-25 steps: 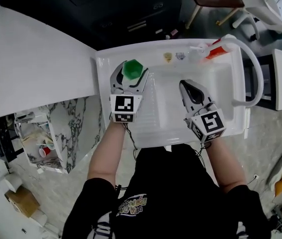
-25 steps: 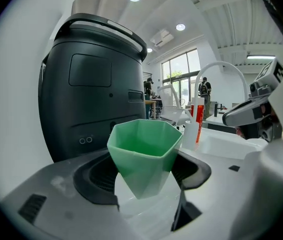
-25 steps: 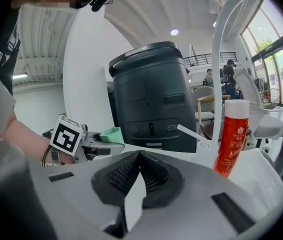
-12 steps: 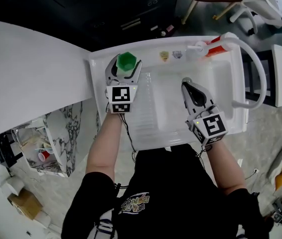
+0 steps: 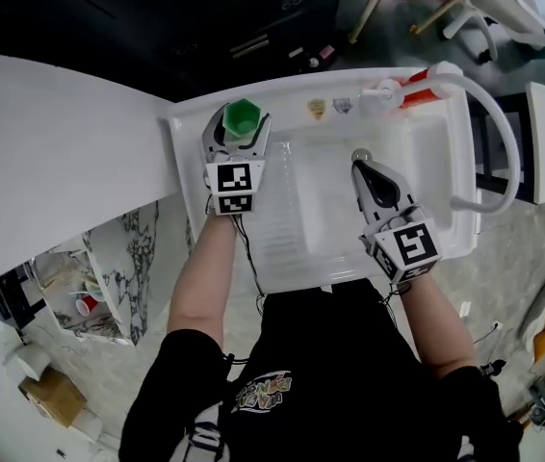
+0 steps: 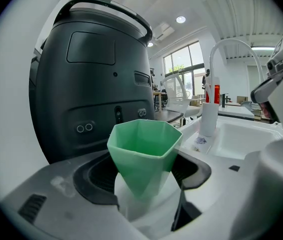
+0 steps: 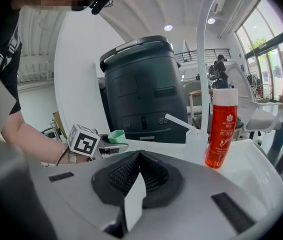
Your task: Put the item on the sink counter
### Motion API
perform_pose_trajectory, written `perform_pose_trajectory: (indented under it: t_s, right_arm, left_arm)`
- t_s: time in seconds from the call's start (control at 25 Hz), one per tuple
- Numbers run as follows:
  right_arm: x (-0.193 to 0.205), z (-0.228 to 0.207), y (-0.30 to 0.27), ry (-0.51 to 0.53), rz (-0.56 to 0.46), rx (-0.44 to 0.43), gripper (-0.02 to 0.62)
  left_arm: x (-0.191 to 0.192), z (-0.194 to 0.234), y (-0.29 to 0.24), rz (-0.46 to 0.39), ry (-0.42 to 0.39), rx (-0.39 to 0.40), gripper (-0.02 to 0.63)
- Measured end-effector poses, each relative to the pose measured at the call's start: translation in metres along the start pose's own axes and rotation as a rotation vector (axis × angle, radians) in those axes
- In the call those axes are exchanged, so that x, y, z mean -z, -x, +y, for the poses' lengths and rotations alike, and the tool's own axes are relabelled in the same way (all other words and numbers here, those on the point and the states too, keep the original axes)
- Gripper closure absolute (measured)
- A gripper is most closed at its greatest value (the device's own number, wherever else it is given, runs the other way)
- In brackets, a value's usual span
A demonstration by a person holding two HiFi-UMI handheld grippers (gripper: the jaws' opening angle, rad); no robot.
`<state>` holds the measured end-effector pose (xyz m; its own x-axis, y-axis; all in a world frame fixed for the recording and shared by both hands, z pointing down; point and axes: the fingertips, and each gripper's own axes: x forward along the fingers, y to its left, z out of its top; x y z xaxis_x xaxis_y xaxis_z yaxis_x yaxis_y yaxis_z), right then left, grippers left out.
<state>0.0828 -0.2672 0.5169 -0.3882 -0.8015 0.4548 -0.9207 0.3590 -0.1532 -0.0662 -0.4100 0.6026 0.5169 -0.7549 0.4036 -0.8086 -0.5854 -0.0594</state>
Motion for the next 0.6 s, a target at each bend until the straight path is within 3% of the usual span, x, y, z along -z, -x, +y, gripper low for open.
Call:
perform_pose_trajectory:
  t_s: [0.6]
  right_arm:
    - [0.0057, -0.0041, 0.0002, -0.014, 0.015, 0.017, 0.541]
  left_arm:
    - [0.008, 0.0056, -0.006, -0.01, 0.03, -0.004, 0.293]
